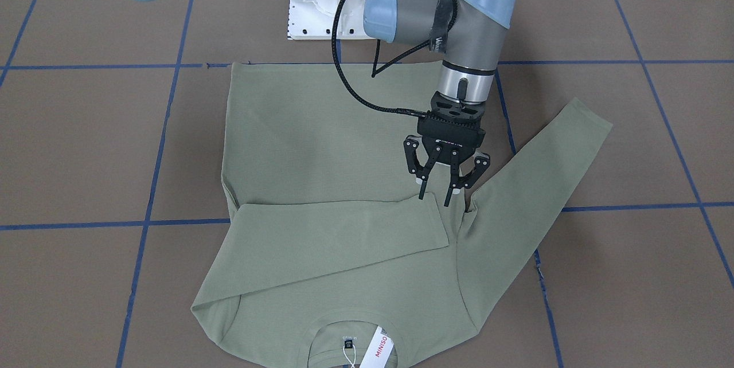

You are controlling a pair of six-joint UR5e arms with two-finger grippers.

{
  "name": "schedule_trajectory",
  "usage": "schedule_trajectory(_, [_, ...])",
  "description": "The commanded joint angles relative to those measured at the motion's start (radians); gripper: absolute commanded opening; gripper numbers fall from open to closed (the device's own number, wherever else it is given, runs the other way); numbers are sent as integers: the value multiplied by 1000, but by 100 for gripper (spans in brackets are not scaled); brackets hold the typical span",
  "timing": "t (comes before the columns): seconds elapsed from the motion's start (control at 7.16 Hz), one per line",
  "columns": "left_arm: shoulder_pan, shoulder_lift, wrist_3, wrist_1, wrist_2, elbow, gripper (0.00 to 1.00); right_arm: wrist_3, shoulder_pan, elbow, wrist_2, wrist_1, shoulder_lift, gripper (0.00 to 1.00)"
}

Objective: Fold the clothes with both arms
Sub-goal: 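Carry the grasped sleeve with the right gripper across the shirt body, then release the sleeve and raise the right gripper away from the shirt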

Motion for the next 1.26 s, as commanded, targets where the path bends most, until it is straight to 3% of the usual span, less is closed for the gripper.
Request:
schedule_trajectory(0.0, [2,-64,-105,0,9,-3,100,-14,54,-2,146,-2,10,100])
schedule_trajectory(0.14, [6,-84,-150,-37,12,5,100,-69,115,15,290,-10,2,100])
schedule_trajectory(0.28, [9,-74,-146,-186,12,54,100,-170,178,51,396,-13,-38,100])
schedule_trajectory(0.42, [59,-30,-177,-320,3,65,100,-286,243,159,484,-25,-137,100])
schedule_trajectory(0.7, [252,-15,-317,-364,18,39,100,-530,377,427,664,-132,-339,100])
schedule_trajectory(0.84, [320,38,-356,-437,86,30,100,-703,443,567,730,-160,-469,100])
schedule_trajectory(1.12, [492,167,-405,-465,258,-79,100,-943,595,782,869,-163,-741,100])
